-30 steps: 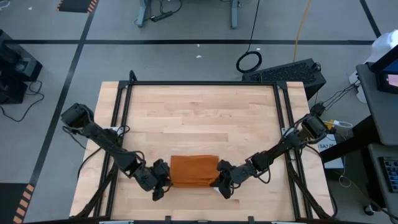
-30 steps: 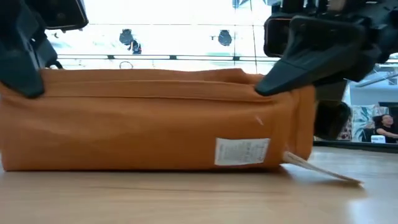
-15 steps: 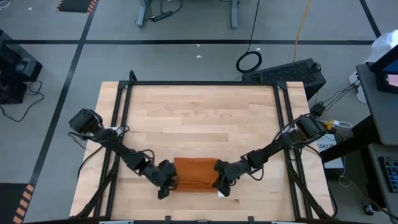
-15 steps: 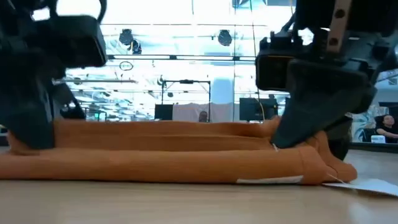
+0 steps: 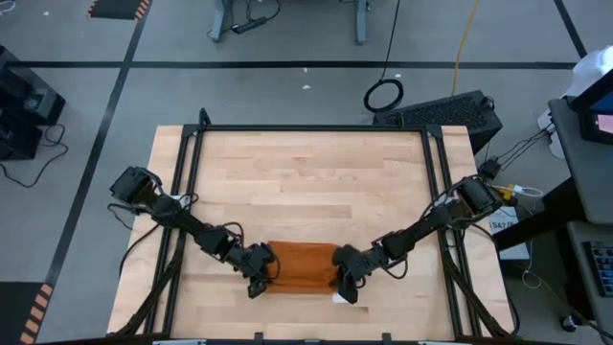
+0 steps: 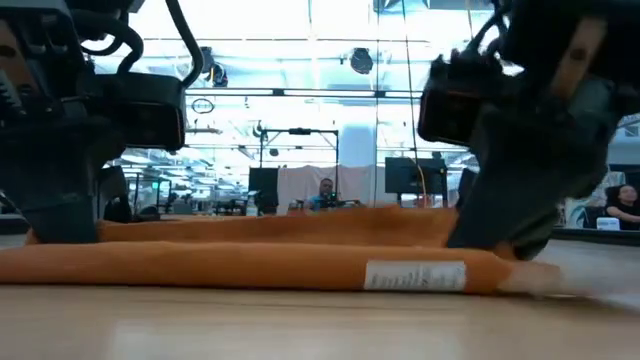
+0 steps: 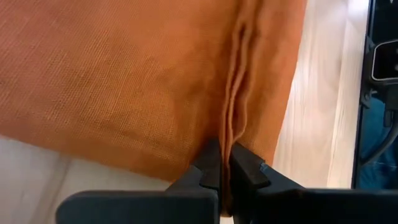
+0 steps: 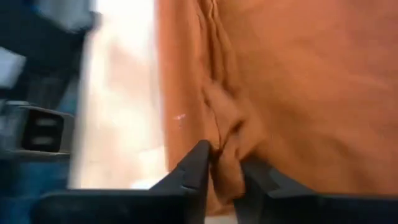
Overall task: Roll towel
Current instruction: Roll the brown towel
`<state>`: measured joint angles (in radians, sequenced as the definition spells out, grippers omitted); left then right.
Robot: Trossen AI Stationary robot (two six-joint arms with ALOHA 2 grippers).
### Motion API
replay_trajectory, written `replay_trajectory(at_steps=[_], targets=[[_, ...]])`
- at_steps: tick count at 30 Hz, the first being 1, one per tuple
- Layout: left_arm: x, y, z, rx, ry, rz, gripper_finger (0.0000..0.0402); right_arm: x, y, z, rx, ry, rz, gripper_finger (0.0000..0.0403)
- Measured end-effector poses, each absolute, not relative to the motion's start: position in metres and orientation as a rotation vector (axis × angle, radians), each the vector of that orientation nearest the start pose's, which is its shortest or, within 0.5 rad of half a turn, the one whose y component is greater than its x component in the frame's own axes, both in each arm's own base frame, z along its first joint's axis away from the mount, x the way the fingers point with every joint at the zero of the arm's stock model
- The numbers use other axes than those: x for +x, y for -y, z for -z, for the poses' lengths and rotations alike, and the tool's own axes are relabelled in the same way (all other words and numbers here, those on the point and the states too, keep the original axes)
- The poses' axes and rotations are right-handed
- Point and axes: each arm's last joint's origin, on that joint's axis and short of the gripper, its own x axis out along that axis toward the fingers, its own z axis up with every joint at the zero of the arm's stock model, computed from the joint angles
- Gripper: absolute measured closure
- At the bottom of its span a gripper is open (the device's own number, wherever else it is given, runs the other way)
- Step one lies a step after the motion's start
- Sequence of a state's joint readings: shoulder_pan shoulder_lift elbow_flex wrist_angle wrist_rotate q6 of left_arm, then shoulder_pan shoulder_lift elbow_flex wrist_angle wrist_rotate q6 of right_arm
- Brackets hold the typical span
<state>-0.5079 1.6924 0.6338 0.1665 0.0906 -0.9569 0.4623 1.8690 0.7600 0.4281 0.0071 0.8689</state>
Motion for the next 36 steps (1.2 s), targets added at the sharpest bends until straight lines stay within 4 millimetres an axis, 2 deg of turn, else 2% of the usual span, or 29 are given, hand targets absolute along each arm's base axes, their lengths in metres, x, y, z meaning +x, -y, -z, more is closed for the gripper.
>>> replay_trajectory(at_steps=[7, 11, 14, 19, 25, 30, 34, 36], targets=[[0.251, 0.136, -0.106, -0.755, -1.076, 0.072, 0.0391, 0.284, -0.153, -0.129, 0.394, -0.728, 0.008, 0.0292], [0.253, 0.134, -0.107, -0.769, -1.071, 0.069, 0.0391, 0.270, -0.168, -0.146, 0.160, -0.624, 0.004, 0.0265], [0.254, 0.132, -0.107, -0.776, -1.060, 0.067, 0.0391, 0.260, -0.182, -0.149, 0.011, -0.586, -0.016, 0.0244], [0.255, 0.132, -0.107, -0.793, -1.059, 0.057, 0.0391, 0.258, -0.203, -0.137, -0.076, -0.501, -0.049, 0.0195], [0.255, 0.132, -0.107, -0.795, -1.058, 0.057, 0.0391, 0.268, -0.206, -0.109, -0.077, -0.472, 0.018, 0.0144], [0.255, 0.132, -0.107, -0.791, -1.053, 0.054, 0.0391, 0.277, -0.206, -0.093, -0.051, -0.492, 0.043, 0.0140], [0.256, 0.131, -0.107, -0.741, -1.030, 0.059, 0.0391, 0.282, -0.203, -0.076, -0.003, -0.532, 0.063, 0.0151], [0.256, 0.131, -0.107, -0.718, -1.018, 0.055, 0.0391, 0.284, -0.203, -0.075, 0.034, -0.534, 0.079, 0.0162]])
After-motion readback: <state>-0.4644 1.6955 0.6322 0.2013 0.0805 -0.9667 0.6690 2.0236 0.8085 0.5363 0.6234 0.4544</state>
